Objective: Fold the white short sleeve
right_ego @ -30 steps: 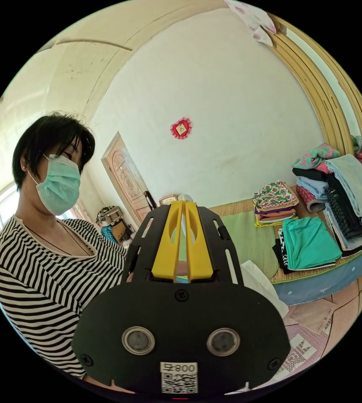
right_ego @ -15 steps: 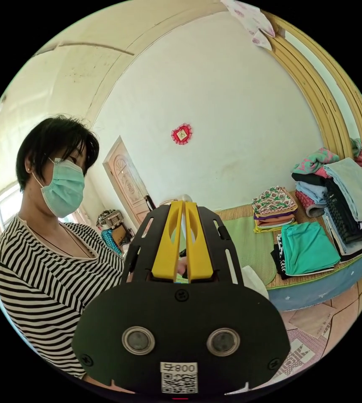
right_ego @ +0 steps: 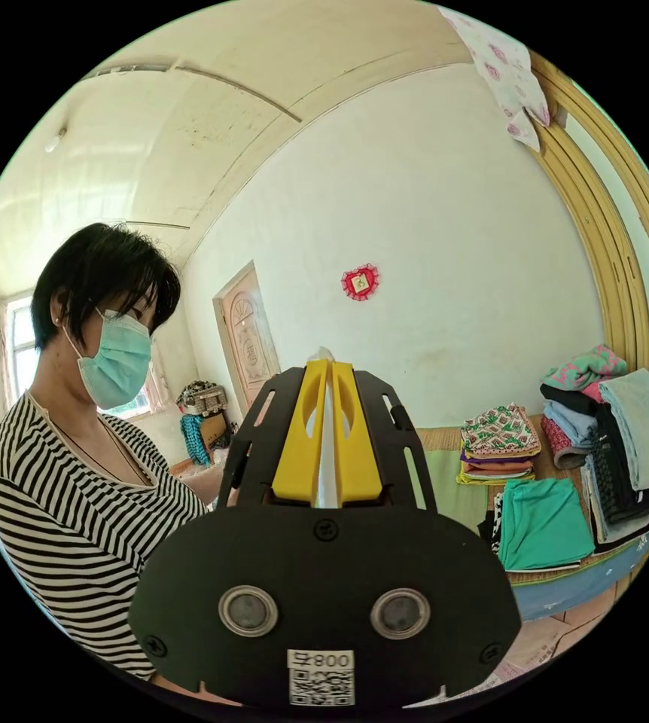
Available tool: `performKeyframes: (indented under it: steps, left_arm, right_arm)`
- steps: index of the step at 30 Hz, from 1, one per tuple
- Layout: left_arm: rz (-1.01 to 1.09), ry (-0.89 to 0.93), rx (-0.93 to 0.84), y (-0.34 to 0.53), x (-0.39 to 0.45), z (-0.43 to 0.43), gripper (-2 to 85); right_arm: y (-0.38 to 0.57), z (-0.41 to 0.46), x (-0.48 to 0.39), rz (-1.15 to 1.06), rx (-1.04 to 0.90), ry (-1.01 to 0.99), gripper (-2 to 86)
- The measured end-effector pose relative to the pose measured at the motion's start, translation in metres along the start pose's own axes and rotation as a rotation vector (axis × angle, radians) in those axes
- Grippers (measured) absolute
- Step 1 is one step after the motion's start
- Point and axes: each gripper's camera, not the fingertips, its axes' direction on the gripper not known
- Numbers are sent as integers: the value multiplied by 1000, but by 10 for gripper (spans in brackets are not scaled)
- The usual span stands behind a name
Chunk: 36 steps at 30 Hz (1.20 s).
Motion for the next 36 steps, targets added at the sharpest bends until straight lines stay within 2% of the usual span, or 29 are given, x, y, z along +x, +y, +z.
performKeyframes:
  steps: [10,19,28,36]
  left_arm:
    - [496,-51,93,46,266,-91,2]
    - [859,-202,174,140,441,-145,2]
    - [1025,-345,291,221,513,-182,1]
    - [1106,-407,320,224,531,-183,1]
  right_arm:
    - [-21,12,-14,-50,82,-157,4]
    - [-36,0,-58,-169,129,-263,3]
    - [-33,-12,-97,-266,186,-268,3]
    - [-35,10,-110,-289,176,-209,3]
